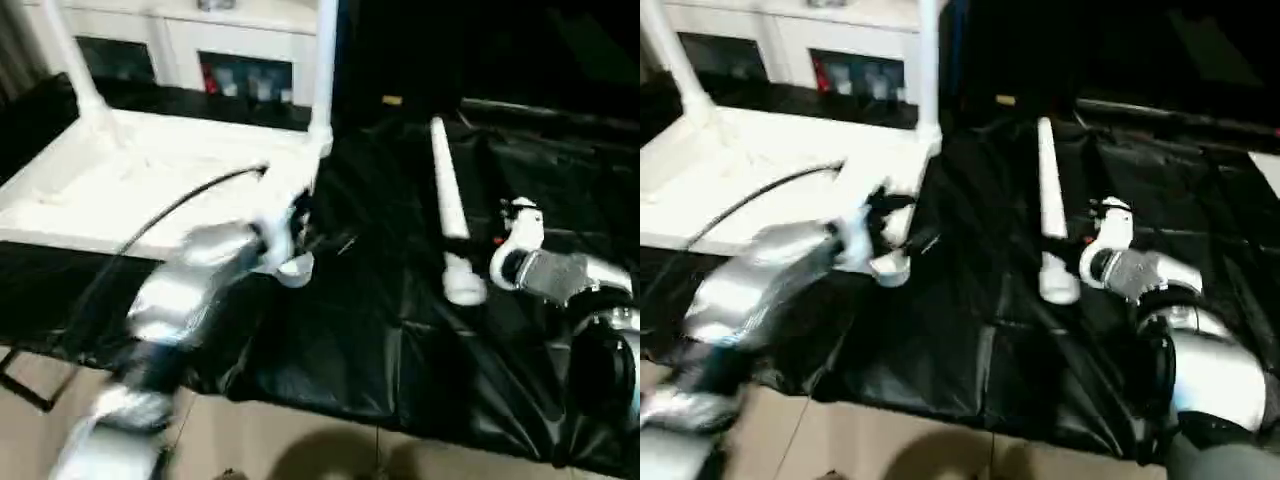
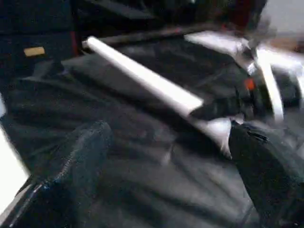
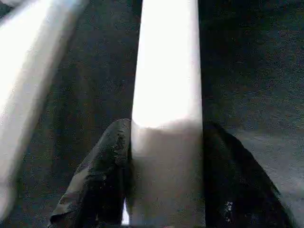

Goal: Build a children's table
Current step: Pick table leg

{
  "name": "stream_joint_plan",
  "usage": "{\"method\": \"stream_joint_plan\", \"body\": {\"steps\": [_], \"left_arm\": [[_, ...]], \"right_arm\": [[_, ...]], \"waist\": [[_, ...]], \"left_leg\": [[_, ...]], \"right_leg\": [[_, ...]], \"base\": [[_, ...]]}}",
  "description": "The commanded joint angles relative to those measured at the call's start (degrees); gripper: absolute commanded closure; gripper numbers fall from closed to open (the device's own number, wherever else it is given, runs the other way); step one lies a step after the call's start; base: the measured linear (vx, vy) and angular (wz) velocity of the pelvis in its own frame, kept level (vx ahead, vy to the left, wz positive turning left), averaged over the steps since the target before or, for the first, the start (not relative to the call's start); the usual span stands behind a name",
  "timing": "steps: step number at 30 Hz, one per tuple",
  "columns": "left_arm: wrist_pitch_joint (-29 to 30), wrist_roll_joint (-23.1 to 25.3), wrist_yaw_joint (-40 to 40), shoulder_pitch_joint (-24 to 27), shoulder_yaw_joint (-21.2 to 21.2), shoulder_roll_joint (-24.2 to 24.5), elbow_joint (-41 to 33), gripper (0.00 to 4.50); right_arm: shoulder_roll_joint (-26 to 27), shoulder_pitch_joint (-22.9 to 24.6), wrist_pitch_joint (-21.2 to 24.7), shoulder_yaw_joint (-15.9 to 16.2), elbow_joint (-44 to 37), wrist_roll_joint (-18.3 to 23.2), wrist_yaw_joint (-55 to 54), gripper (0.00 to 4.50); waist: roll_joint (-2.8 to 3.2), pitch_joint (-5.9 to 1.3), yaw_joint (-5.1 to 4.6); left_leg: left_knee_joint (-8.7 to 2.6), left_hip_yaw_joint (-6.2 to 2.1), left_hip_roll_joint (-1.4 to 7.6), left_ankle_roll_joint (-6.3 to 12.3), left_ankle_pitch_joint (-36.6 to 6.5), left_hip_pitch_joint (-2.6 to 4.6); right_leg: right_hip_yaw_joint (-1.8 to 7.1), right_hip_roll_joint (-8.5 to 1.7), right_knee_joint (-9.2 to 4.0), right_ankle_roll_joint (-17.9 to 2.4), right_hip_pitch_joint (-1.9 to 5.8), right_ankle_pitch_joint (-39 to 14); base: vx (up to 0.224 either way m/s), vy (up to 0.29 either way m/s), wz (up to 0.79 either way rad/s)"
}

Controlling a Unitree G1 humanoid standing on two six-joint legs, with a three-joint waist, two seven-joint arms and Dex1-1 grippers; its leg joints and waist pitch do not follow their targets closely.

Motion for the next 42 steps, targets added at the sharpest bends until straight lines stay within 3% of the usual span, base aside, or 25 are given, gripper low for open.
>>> {"method": "stream_joint_plan", "body": {"steps": [1,2,3,4,5,6,7,9,10,12,15,18,21,27,28,38,39,42], "left_arm": [[2.44,-3.15,1.35,-1.97,1.49,-2.78,1.94,0.0],[3.15,-4.36,0.82,-2.48,1.78,-3.91,2.22,0.0],[3.46,-4.96,0.45,-2.82,1.96,-4.55,2.5,0.0],[3.91,-5.35,0.54,-3.21,2.24,-5.05,2.86,0.0],[3.91,-5.35,0.54,-3.21,2.24,-5.05,2.86,0.0],[6.63,-8.53,1.53,-4.84,5.01,-7.1,4.46,0.0],[7.53,-9.54,1.84,-5.33,5.95,-7.74,4.91,0.0],[9.3,-11.33,2.28,-6.21,7.6,-8.57,5.27,0.0],[10.38,-12.96,2.35,-6.8,8.87,-9.11,5.32,0.0],[11.36,-14.86,2.4,-7.51,10.29,-9.67,5.33,0.0],[12.28,-18.29,2.38,-8.67,12.61,-10.57,4.74,0.0],[13.45,-19.53,2.89,-9.11,13.62,-11.02,3.78,0.0],[13.89,-19.29,3.45,-9.31,13.91,-11.02,3.5,0.0],[14.48,-21.09,5.7,-9.34,15.37,-11.92,3.04,0.41],[14.58,-21.13,6.05,-9.16,15.36,-11.86,2.84,0.68],[15.07,-22.16,9.5,-9.82,17.22,-12.72,4.01,1.2],[15.09,-22.3,9.51,-9.88,17.31,-12.74,4.16,1.45],[14.87,-22.77,8.97,-10.06,17.39,-12.68,4.7,1.66]], "right_arm": [[3.46,7.01,1.8,-0.57,-17.32,7.88,10.83,2.64],[5.26,11.42,3.77,-0.05,-26.01,11.63,14.46,2.64],[6.32,14.17,5.11,0.31,-31.36,14.01,16.34,2.64],[6.98,16.28,6.47,0.91,-35.24,15.72,17.3,2.64],[6.98,16.28,6.47,0.91,-35.24,15.72,17.3,2.64],[8.44,21.7,9.94,3.46,-44.67,20.42,20.24,2.65],[8.88,23.16,10.93,4.1,-47.19,21.73,21.0,2.65],[9.42,24.81,11.69,5.32,-49.91,22.47,21.94,2.65],[9.57,25.56,11.82,6.24,-51.0,22.61,22.93,2.65],[9.86,26.11,12.04,6.77,-52.14,22.64,23.53,2.65],[10.33,27.55,13.67,7.08,-56.39,23.19,23.16,2.65],[10.15,28.96,15.1,7.57,-60.01,24.74,21.45,2.65],[10.05,29.29,15.04,7.88,-61.0,25.15,20.6,2.65],[11.0,29.41,15.44,7.4,-61.78,25.15,19.61,2.65],[11.04,29.56,15.41,7.58,-62.07,25.16,19.26,2.65],[11.27,28.98,14.79,8.34,-63.4,25.35,16.55,2.65],[11.31,28.85,14.75,8.34,-63.47,25.35,16.39,2.65],[11.14,28.6,14.77,8.45,-63.88,25.54,15.84,2.65]], "waist": [[-0.44,-4.31,1.39],[-0.33,-4.05,1.83],[-0.42,-4.24,2.18],[-0.63,-4.48,2.33],[-0.65,-4.39,2.54],[-0.94,-4.11,2.83],[-0.48,-3.98,3.57],[-0.47,-3.85,3.51],[-0.42,-3.55,3.29],[-0.25,-3.48,3.29],[-0.52,-3.79,3.34],[-0.49,-3.96,3.37],[-0.47,-4.03,3.31],[-0.45,-3.78,3.33],[-0.49,-3.8,3.28],[-0.18,-3.85,3.16],[-0.19,-3.84,3.13],[-0.22,-3.83,3.1]], "left_leg": [[-3.58,0.12,1.41,7.37,0.16,-0.91],[-3.65,0.2,1.54,8.28,-0.29,-0.62],[-3.65,-0.05,1.92,8.72,0.0,-0.53],[-3.85,-0.32,2.08,9.36,1.38,-0.69],[-3.88,-0.21,2.09,9.13,0.99,-0.41],[-3.94,0.11,1.81,8.12,0.29,-0.41],[-3.94,0.11,2.0,7.54,-0.58,-0.01],[-4.26,-0.06,2.03,6.68,-1.69,-0.33],[-4.65,-0.21,1.88,4.59,-5.17,-0.05],[-4.84,-0.31,1.82,2.87,-6.07,0.12],[-4.89,-0.36,1.88,2.91,-3.58,0.06],[-4.86,-0.47,1.92,3.94,-0.38,-0.27],[-4.73,-0.42,1.74,4.67,0.73,-0.5],[-4.93,-0.43,1.7,3.61,-0.77,-0.7],[-4.96,-0.45,1.74,3.45,-1.0,-0.7],[-4.97,-0.51,1.71,2.85,-0.78,-0.69],[-4.98,-0.54,1.72,2.98,-0.72,-0.69],[-4.98,-0.51,1.74,3.01,-0.57,-0.63]], "right_leg": [[2.51,-3.51,-3.9,-17.0,4.8,0.87],[2.65,-3.5,-4.25,-16.03,4.64,1.03],[2.63,-3.67,-3.86,-15.66,4.8,1.58],[2.41,-3.69,-3.59,-15.31,4.74,1.62],[2.34,-3.71,-4.08,-15.33,4.32,-1.32],[2.44,-3.54,-4.6,-14.9,4.26,-4.32],[2.6,-3.56,-4.69,-14.53,3.87,-5.34],[2.46,-3.57,-4.88,-13.96,3.96,-7.48],[2.41,-3.87,-5.8,-11.98,3.75,-14.37],[2.49,-4.0,-6.32,-10.47,3.68,-17.69],[2.61,-3.82,-5.88,-10.55,3.77,-13.24],[2.61,-3.89,-5.28,-11.63,4.05,-7.38],[2.6,-3.91,-5.12,-11.96,4.17,-5.15],[2.55,-4.02,-5.67,-10.8,4.24,-9.15],[2.56,-4.01,-5.75,-10.43,4.25,-9.66],[2.57,-3.88,-5.67,-9.98,4.25,-8.44],[2.55,-3.86,-5.68,-10.03,4.24,-8.16],[2.57,-3.87,-5.65,-10.08,4.23,-7.96]], "base": [[0.0,0.0,0.0],[0.0,0.0,0.0],[0.0,0.0,0.0],[0.0,0.0,0.0],[0.0,0.0,0.0],[0.0,0.0,0.0],[0.0,0.0,0.0],[0.0,0.0,0.0],[0.0,0.0,0.0],[0.0,0.0,0.0],[0.0,0.0,0.0],[0.0,0.0,0.0],[0.0,0.0,0.0],[0.0,0.0,0.0],[0.0,0.0,0.0],[0.0,0.0,0.0],[0.0,0.0,0.0],[0.0,0.0,0.0]]}}
